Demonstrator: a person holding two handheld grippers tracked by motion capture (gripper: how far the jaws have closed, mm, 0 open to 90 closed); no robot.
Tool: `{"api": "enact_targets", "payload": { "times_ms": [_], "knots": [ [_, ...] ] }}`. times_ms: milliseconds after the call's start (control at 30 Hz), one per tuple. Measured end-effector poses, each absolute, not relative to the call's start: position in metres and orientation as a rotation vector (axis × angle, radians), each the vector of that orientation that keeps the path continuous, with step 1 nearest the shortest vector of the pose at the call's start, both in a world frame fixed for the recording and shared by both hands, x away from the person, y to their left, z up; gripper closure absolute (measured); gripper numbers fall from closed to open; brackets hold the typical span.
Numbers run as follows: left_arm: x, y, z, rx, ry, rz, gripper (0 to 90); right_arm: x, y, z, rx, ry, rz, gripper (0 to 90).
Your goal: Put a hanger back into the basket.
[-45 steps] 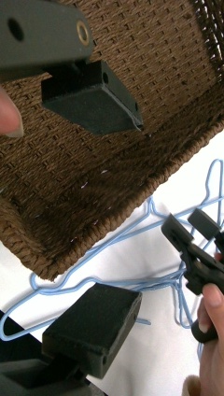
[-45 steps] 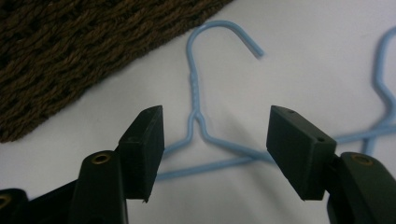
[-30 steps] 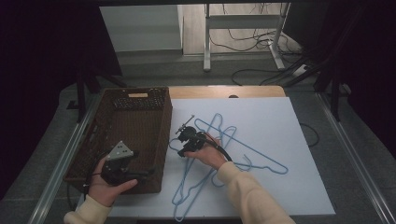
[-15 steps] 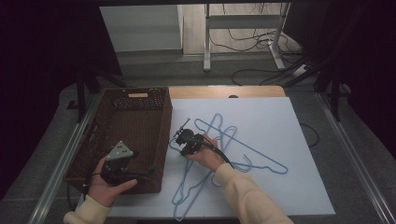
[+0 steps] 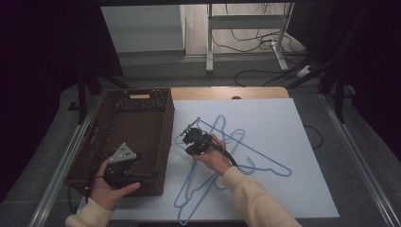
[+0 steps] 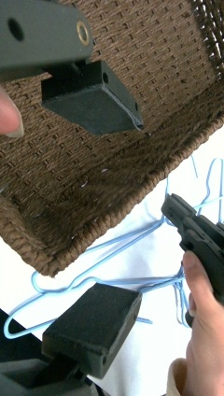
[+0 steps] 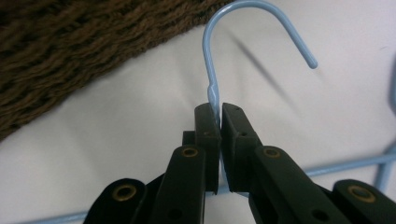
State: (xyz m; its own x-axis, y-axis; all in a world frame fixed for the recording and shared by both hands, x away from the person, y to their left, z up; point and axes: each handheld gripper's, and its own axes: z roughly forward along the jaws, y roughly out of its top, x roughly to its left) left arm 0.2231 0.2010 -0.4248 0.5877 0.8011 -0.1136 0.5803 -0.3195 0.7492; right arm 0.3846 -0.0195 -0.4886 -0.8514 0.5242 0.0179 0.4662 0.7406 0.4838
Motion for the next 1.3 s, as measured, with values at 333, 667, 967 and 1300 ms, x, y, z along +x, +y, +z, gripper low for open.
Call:
{"api": "enact_targets", "payload": {
  "times_ms": [333, 667, 967, 1300],
  "knots": [
    [0.222, 0.173, -0.418, 2.067, 1.036, 0.316, 17.0, 0.370, -0.037, -0.468, 0.806, 2.768, 0.833, 85.8],
    [0.229, 0.133, -0.423, 2.131, 1.020, 0.190, 20.5, 0.357, -0.058, -0.456, 0.790, 2.726, 0.938, 85.8],
    [0.238, 0.093, -0.442, 2.209, 1.018, 0.069, 20.9, 0.351, -0.070, -0.451, 0.793, 2.704, 0.996, 85.7],
    [0.250, 0.074, -0.465, 2.234, 1.084, 0.034, 28.0, 0.345, -0.081, -0.446, 0.790, 2.677, 1.067, 85.7]
  ]
}}
